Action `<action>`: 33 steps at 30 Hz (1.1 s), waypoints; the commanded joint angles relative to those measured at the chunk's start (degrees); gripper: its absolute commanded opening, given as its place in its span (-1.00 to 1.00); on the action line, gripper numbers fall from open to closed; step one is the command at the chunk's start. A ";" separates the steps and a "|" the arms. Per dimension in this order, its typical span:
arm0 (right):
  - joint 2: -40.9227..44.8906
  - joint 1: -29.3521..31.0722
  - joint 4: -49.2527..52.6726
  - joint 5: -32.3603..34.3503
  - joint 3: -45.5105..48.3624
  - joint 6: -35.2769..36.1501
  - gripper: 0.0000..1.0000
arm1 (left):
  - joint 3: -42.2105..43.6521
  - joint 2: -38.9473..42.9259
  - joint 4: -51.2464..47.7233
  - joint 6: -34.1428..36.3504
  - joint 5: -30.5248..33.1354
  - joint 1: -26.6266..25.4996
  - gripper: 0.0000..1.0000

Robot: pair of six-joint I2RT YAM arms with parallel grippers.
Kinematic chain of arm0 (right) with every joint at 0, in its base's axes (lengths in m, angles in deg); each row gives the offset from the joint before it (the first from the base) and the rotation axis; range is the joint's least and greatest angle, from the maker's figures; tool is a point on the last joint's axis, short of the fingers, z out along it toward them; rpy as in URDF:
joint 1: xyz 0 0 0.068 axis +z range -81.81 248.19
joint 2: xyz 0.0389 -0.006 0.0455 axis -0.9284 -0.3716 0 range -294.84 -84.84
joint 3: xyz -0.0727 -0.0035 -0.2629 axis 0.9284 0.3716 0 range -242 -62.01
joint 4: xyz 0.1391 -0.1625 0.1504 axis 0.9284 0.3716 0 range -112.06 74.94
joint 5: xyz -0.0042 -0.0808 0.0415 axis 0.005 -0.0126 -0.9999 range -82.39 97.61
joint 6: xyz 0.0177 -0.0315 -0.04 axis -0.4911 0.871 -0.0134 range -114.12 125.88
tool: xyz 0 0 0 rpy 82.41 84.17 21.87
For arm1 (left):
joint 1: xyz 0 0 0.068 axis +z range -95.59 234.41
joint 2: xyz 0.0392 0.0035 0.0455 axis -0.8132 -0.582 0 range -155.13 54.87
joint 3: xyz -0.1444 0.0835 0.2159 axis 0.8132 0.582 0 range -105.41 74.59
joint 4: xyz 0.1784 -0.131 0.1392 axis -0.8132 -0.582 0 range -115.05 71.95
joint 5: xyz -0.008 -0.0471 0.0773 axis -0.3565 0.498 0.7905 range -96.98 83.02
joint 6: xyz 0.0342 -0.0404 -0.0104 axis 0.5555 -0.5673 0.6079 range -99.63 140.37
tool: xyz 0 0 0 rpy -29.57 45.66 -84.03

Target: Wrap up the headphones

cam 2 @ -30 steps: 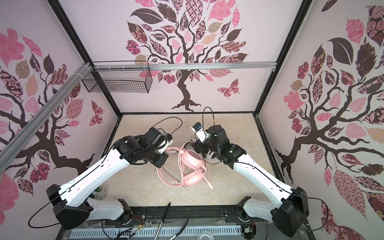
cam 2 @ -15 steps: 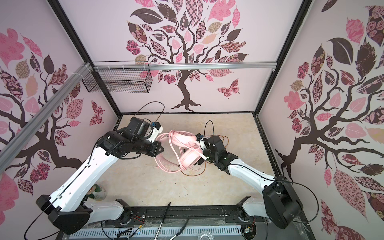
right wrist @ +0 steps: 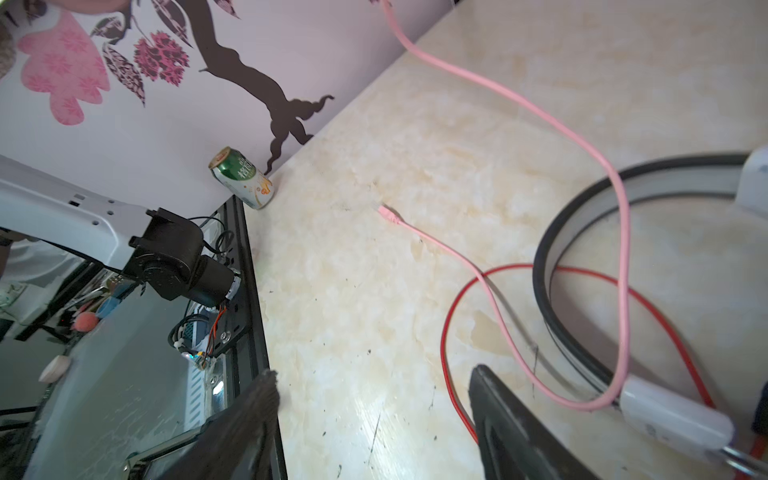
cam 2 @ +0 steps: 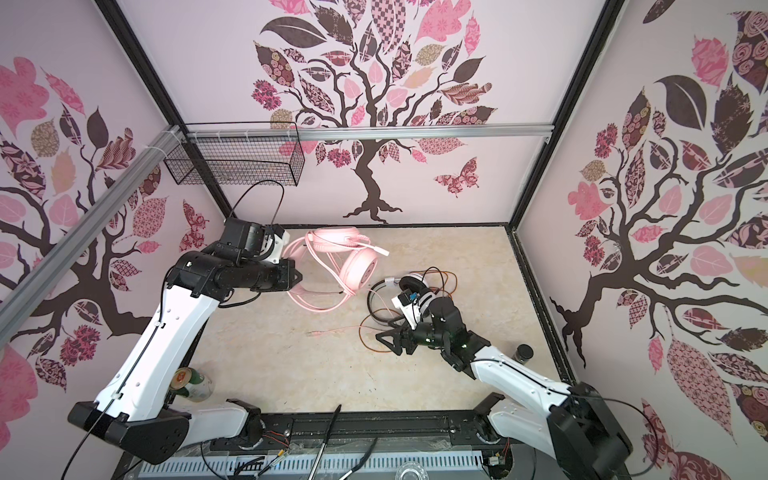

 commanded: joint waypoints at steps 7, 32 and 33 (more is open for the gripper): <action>10.03 6.17 -1.08 11.16 -11.82 -6.43 0.48 | -1.93 0.14 2.23 -2.15 -0.22 0.02 -1.00; -6.88 6.17 -5.84 -1.34 -24.83 -25.24 0.32 | -2.28 -0.89 2.37 -2.44 -0.48 -0.02 -1.00; -6.91 6.19 -6.27 -1.37 -24.74 -25.58 0.32 | -2.29 -0.99 2.38 -2.35 -0.48 0.01 -1.00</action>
